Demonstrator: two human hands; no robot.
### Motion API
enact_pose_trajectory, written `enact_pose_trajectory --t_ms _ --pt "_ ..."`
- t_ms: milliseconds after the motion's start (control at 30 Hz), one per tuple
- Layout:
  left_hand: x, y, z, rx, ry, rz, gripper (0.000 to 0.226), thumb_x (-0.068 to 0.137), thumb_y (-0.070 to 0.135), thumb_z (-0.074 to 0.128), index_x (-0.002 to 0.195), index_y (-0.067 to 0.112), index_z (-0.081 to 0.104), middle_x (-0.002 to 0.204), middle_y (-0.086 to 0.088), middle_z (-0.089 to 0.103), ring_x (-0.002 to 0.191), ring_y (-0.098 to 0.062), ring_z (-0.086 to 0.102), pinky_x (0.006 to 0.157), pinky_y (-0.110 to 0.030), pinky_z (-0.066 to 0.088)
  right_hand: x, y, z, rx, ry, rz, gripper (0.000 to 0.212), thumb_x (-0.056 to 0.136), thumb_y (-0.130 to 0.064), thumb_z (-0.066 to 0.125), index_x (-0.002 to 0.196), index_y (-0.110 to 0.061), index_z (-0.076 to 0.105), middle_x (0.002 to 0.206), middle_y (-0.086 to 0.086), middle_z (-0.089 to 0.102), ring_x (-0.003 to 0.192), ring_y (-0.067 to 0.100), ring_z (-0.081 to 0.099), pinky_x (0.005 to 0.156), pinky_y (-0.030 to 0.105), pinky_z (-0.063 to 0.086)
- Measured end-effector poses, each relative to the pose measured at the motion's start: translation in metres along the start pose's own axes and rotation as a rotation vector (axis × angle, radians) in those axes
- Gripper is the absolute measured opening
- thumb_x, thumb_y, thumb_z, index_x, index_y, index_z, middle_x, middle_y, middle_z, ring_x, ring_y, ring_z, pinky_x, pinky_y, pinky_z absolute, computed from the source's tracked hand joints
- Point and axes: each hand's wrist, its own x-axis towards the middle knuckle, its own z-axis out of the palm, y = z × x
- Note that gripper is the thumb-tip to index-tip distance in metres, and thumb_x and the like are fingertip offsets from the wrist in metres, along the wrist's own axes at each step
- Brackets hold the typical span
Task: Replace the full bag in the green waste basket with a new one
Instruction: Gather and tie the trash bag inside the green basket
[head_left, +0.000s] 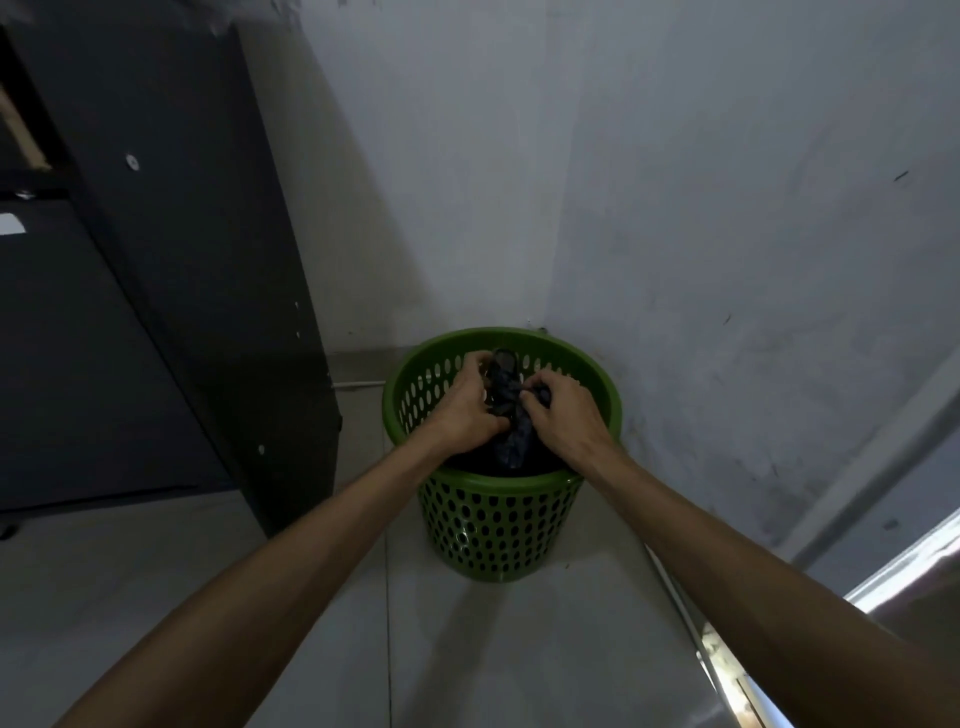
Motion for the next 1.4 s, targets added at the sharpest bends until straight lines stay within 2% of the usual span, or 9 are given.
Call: enact_pose_trajectory --t_ms 133,267,367,533,633,867,1033,1200,1400 --pt "-0.001 -0.002 0.003 0.22 0.047 0.13 0.074 0.076 0.006 0.072 0.14 0.017 0.037 0.134 -0.011 0.044 0.122 -0.024 0.048 0.102 -0.041 0.047 0.002 -0.009 0.0 -0.175 -0.106 -0.044 0.018 0.093 -0.015 0.051 0.096 -0.008 0.067 0.092 0.009 0.07 0.078 0.022 0.064 0.064 0.035 0.053" --pt "-0.007 0.001 0.007 0.278 0.105 0.177 0.058 0.078 0.001 0.066 0.131 0.013 0.044 0.127 -0.009 0.043 0.114 -0.02 0.048 0.093 -0.032 0.045 0.003 -0.016 0.001 -0.143 -0.3 -0.064 0.017 0.092 -0.01 0.047 0.1 -0.009 0.062 0.098 0.011 0.067 0.08 0.021 0.062 0.06 0.028 0.044" --pt "-0.007 -0.007 0.007 0.308 0.135 0.203 0.049 0.082 0.003 0.064 0.126 0.012 0.044 0.122 -0.008 0.043 0.109 -0.019 0.048 0.084 -0.024 0.038 -0.002 -0.017 -0.002 -0.066 -0.354 -0.077 0.026 0.092 -0.023 0.053 0.114 -0.012 0.063 0.095 0.003 0.066 0.077 0.014 0.059 0.053 0.019 0.038" --pt "-0.002 -0.021 -0.005 0.248 -0.061 0.032 0.06 0.081 0.008 0.07 0.132 0.014 0.04 0.134 -0.008 0.04 0.116 -0.021 0.051 0.09 -0.029 0.049 -0.002 -0.011 -0.008 -0.084 -0.436 -0.1 0.023 0.091 -0.021 0.059 0.111 -0.014 0.069 0.095 -0.002 0.068 0.083 0.015 0.064 0.062 0.027 0.05" --pt "-0.001 -0.022 -0.01 0.216 -0.161 -0.054 0.064 0.081 0.006 0.07 0.135 0.016 0.038 0.14 -0.009 0.04 0.119 -0.024 0.052 0.092 -0.035 0.052 0.001 -0.012 -0.009 -0.104 -0.452 -0.081 0.018 0.088 -0.019 0.063 0.104 -0.014 0.071 0.085 -0.002 0.066 0.075 0.012 0.061 0.053 0.018 0.041" --pt "-0.007 -0.013 0.008 0.497 0.019 -0.054 0.054 0.079 0.011 0.067 0.125 0.02 0.042 0.126 -0.009 0.045 0.115 -0.034 0.049 0.096 -0.042 0.043 0.002 -0.017 -0.012 0.32 -0.475 0.301 0.013 0.086 -0.015 0.064 0.078 -0.012 0.073 0.075 0.005 0.07 0.068 0.014 0.064 0.061 0.023 0.049" --pt "-0.003 0.0 0.013 0.494 0.072 0.071 0.032 0.077 0.008 0.066 0.102 0.017 0.05 0.113 -0.01 0.051 0.103 -0.032 0.054 0.085 -0.044 0.048 0.011 -0.019 -0.024 0.284 -0.543 0.416 0.019 0.079 -0.017 0.061 0.06 -0.014 0.055 0.054 0.001 0.056 0.054 0.016 0.052 0.054 0.025 0.041" --pt "-0.005 0.004 0.007 0.486 0.041 0.091 0.021 0.075 0.019 0.074 0.088 0.019 0.057 0.096 -0.004 0.067 0.089 -0.023 0.062 0.073 -0.036 0.054 0.017 -0.016 -0.031 -0.016 -0.777 0.315 0.031 0.07 -0.044 0.077 0.073 -0.013 0.072 0.065 0.0 0.068 0.06 0.015 0.061 0.062 0.028 0.048" --pt "-0.013 -0.006 0.012 0.524 0.15 0.138 0.024 0.078 0.031 0.073 0.085 0.021 0.051 0.088 0.001 0.06 0.08 -0.019 0.057 0.062 -0.032 0.044 0.009 0.002 -0.036 0.495 -0.798 0.526 0.018 0.08 -0.022 0.077 0.09 -0.007 0.075 0.09 0.012 0.076 0.082 0.024 0.072 0.077 0.033 0.057"
